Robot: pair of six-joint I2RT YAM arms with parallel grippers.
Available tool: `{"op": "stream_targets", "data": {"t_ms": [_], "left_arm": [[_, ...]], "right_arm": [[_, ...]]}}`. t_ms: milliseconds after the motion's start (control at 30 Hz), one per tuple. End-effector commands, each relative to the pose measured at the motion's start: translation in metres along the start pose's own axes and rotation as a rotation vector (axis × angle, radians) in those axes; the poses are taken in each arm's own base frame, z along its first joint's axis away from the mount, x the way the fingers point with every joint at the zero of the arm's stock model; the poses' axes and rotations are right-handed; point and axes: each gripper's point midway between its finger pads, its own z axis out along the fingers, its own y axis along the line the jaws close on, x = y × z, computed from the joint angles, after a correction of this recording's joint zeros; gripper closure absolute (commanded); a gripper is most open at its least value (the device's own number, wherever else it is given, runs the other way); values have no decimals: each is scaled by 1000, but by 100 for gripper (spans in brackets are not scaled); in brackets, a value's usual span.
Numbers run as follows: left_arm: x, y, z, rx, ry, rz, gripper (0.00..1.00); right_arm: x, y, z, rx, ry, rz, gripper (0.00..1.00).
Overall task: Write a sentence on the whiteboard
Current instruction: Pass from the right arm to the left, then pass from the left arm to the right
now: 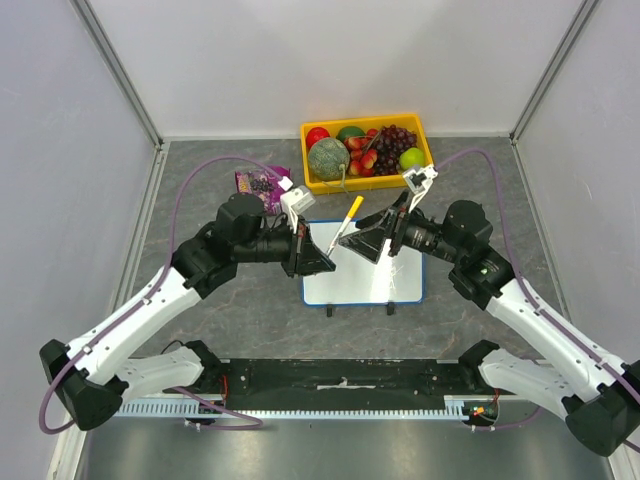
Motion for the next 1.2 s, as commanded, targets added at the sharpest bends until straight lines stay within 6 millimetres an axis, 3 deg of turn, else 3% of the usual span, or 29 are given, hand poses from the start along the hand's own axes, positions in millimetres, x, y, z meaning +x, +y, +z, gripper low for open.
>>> {"op": "stream_targets", "data": {"t_ms": [0, 367, 500, 700, 1167], "left_arm": [[-23, -20, -22, 6, -31, 94, 98], [-29, -68, -41, 215, 47, 187, 98], [-25, -81, -44, 304, 73, 203, 98], [-22, -89, -44, 375, 110, 200, 98], [-12, -86, -40, 406, 174, 172, 98]], "right_arm": [[-19, 25, -11, -60, -10, -81, 2], [-21, 84, -26, -374, 24, -117, 2], [-23, 102, -31, -482, 15, -80, 10], [-25, 111, -29, -541, 34, -67, 20], [-7, 105, -18, -556, 115, -36, 52]]}}
